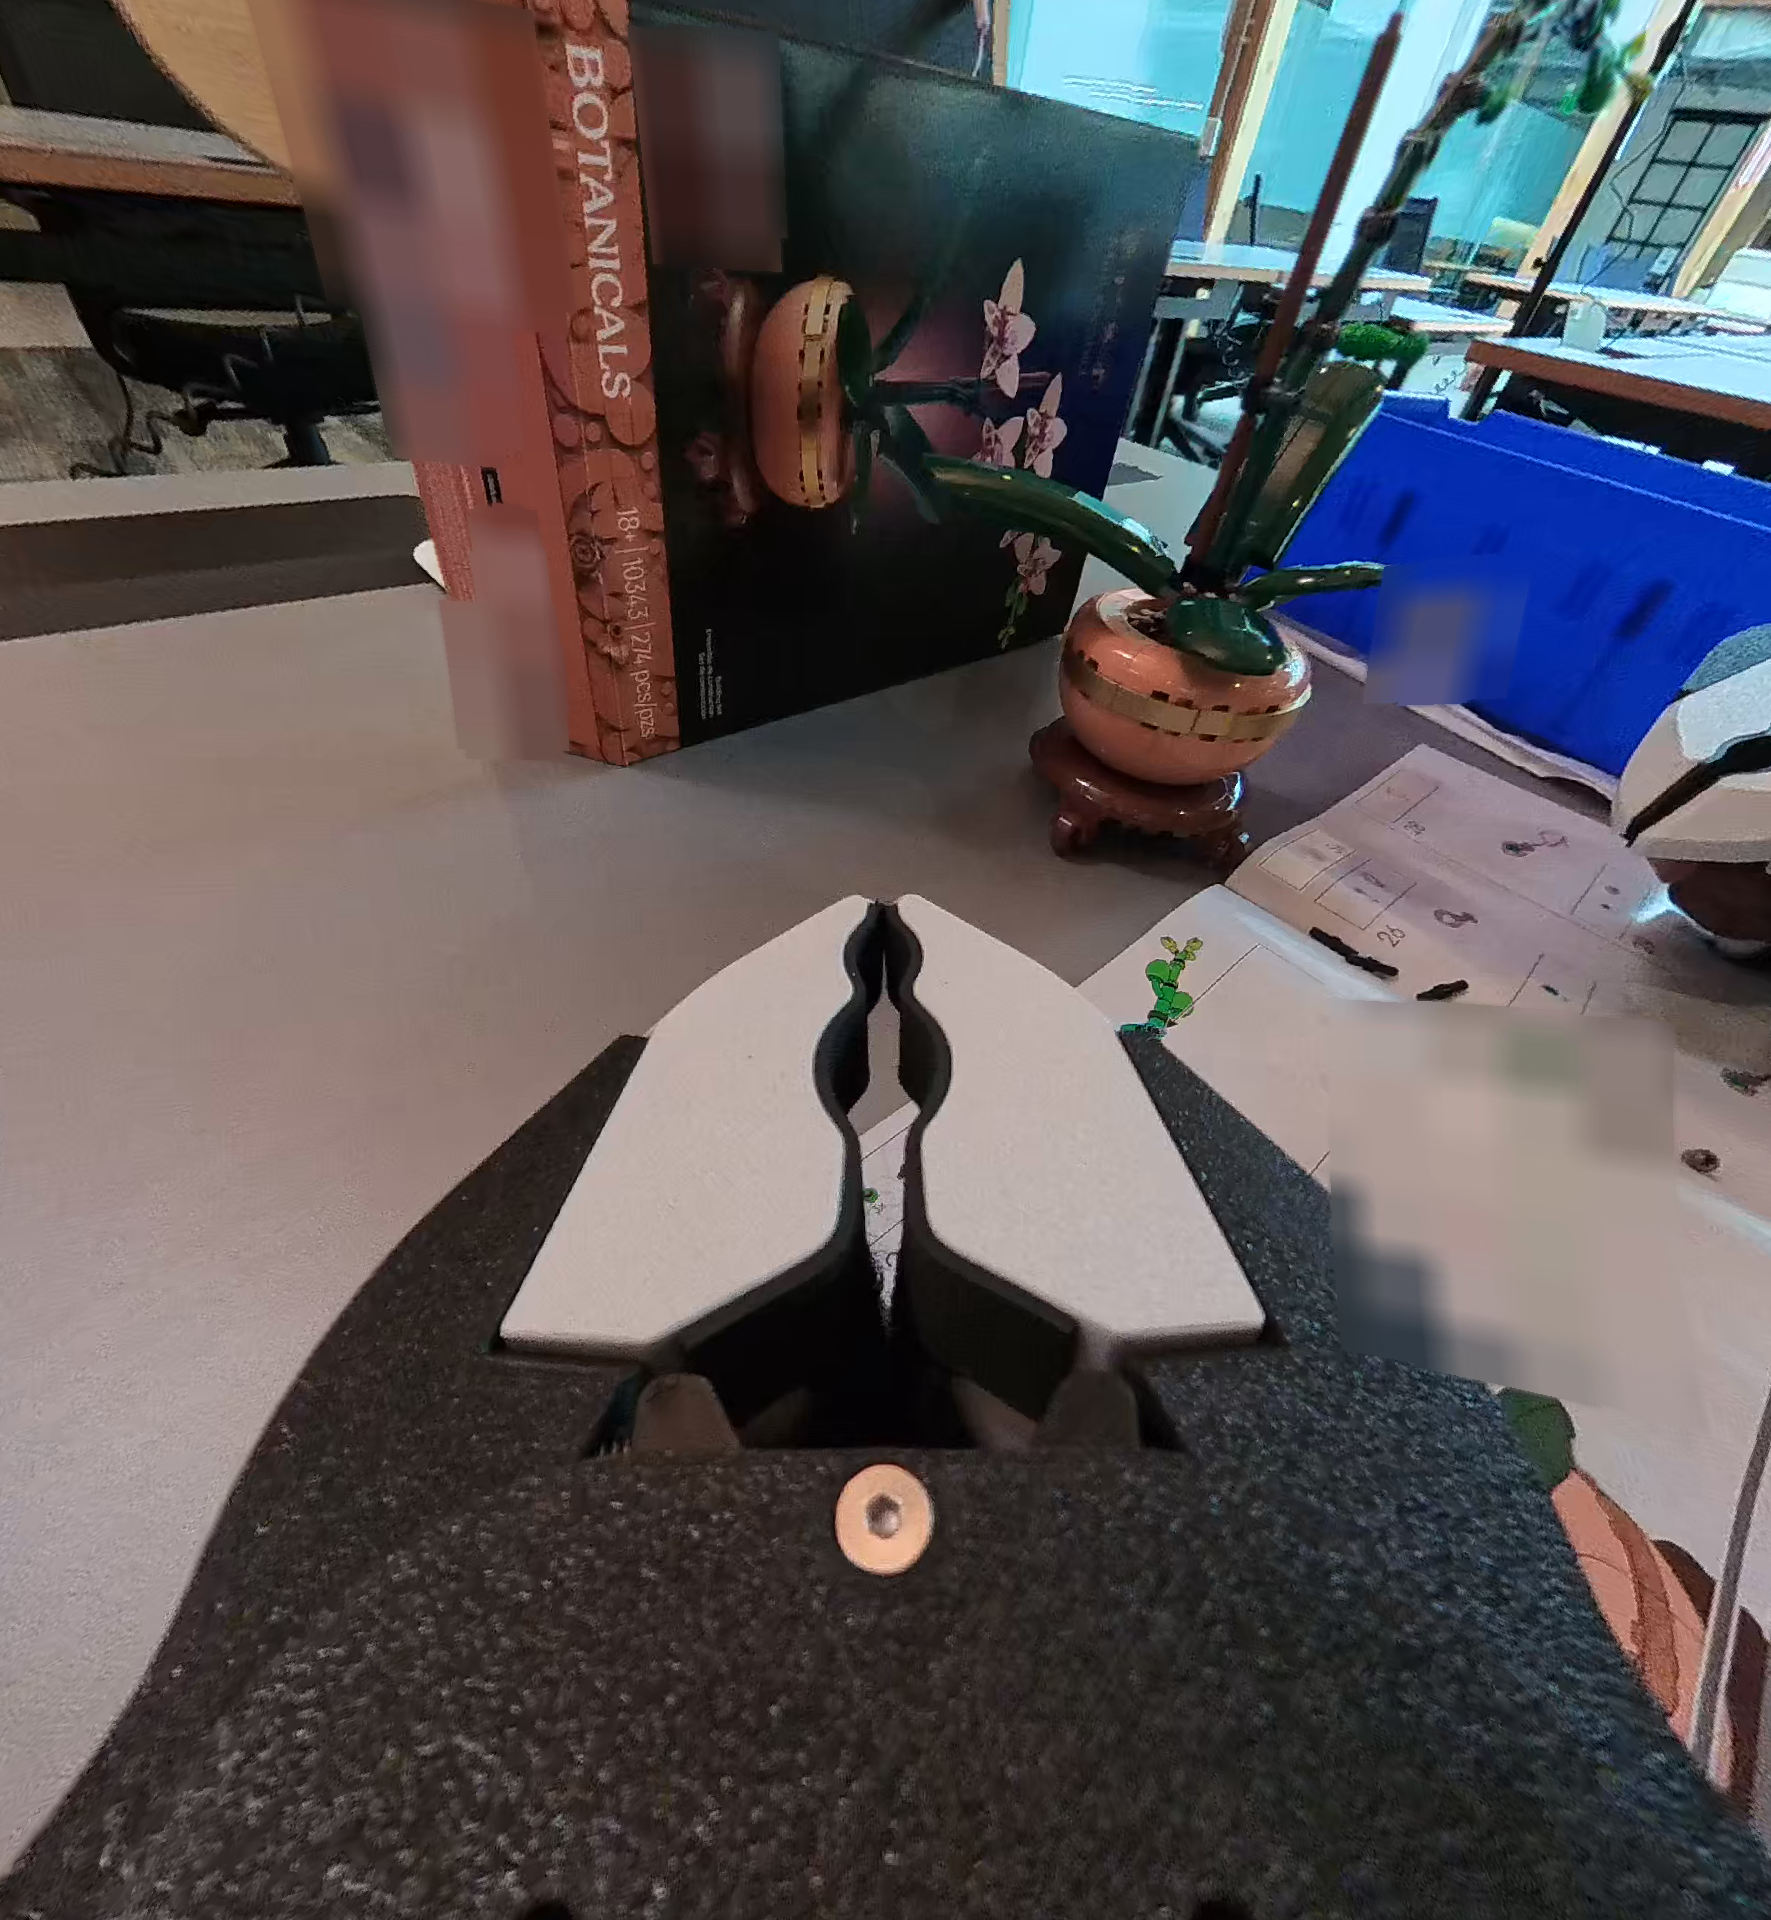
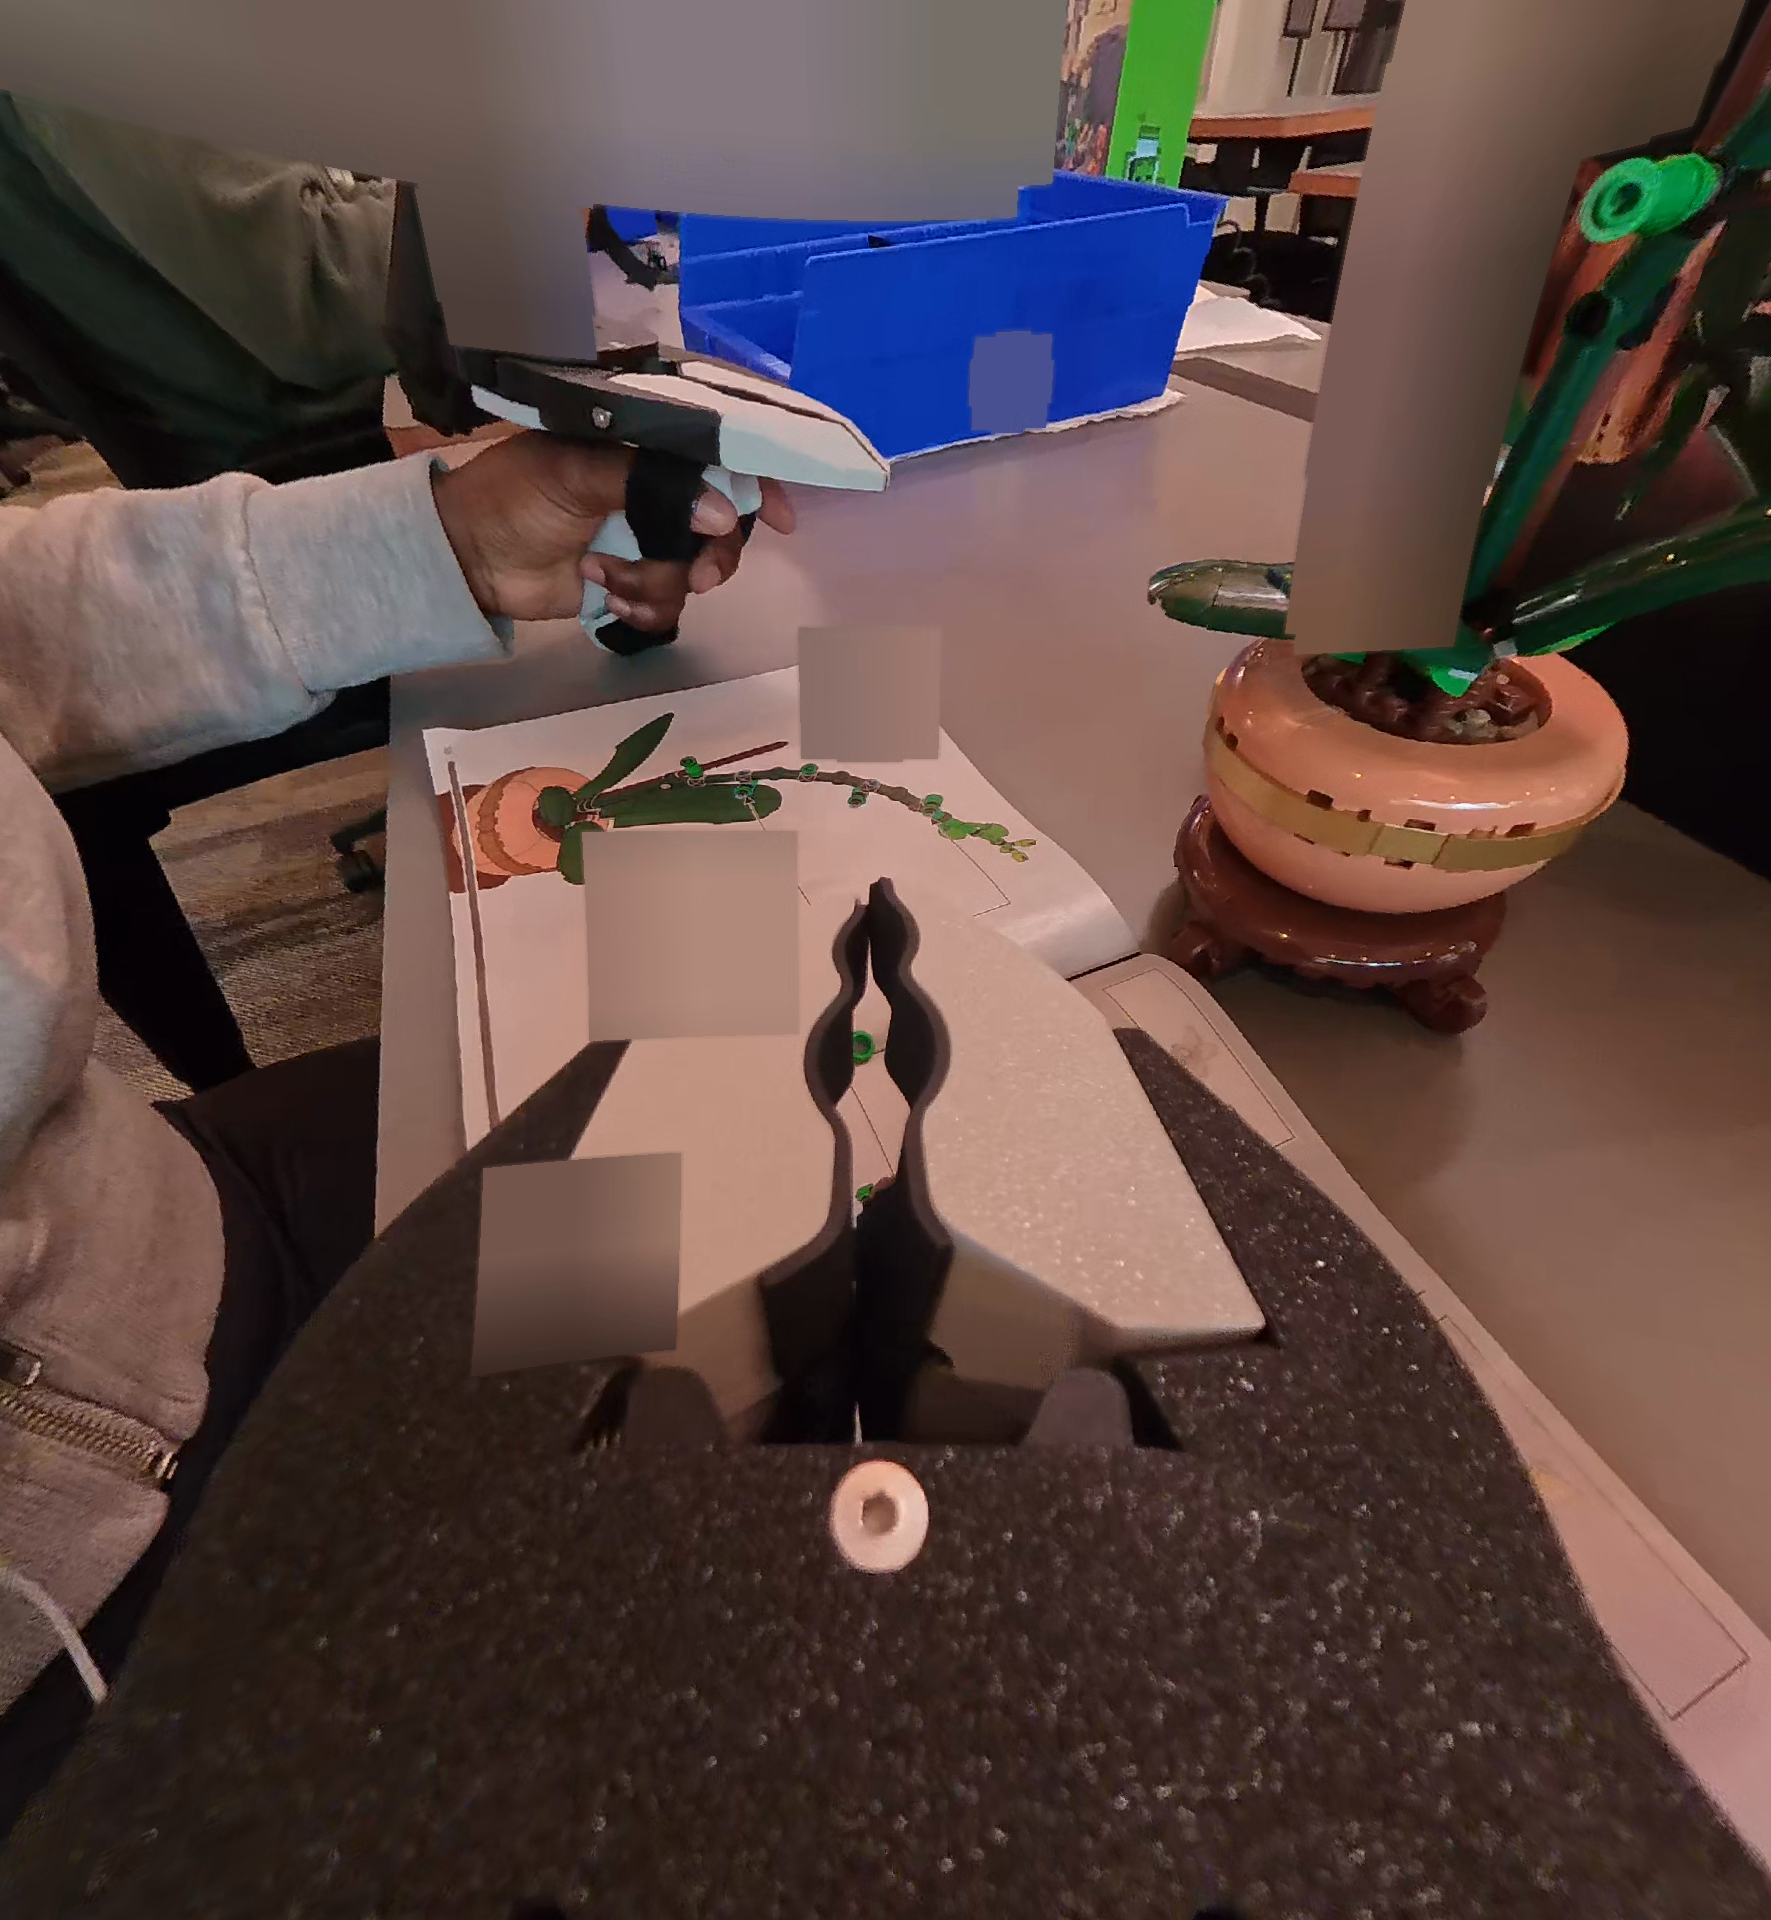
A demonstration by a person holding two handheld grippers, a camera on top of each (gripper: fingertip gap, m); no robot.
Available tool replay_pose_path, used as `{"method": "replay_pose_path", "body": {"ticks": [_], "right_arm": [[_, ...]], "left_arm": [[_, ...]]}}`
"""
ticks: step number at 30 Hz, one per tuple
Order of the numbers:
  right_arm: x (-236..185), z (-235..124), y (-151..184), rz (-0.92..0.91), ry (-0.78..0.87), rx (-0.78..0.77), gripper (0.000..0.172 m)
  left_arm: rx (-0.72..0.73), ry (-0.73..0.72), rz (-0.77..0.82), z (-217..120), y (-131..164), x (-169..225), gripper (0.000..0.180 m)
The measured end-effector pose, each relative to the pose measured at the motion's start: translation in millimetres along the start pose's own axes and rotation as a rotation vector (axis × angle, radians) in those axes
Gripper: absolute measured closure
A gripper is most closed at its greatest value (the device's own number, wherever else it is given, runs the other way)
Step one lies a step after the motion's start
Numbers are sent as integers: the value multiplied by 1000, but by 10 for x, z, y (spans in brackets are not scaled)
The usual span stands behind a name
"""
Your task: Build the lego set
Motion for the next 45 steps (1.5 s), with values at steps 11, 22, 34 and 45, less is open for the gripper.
{"method": "replay_pose_path", "body": {"ticks": [11, 22, 34, 45], "right_arm": [[-1, 34, 27, 11, -13, -36, 172], [-133, -579, -787, -236, 179, 238, 172], [384, -2322, -89, -46, 688, -71, 171], [846, -3019, 611, 258, 746, -744, 152]], "left_arm": [[-45, 3, -16, 36, 33, -13, 180], [-69, 42, 57, 43, 70, 73, 180], [78, -4, 7, -57, -53, -1, 180], [99, -10, 14, -70, -67, 2, 180]]}}
Point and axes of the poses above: each gripper's, where its closed fingertips meet, z out along the fingers, y out of its underside, x = y × z across the jaws, the point moved 4 cm from there along -z, back along the fingers, and after that the axes turned 14 degrees about -z, right-handed, at the moved point
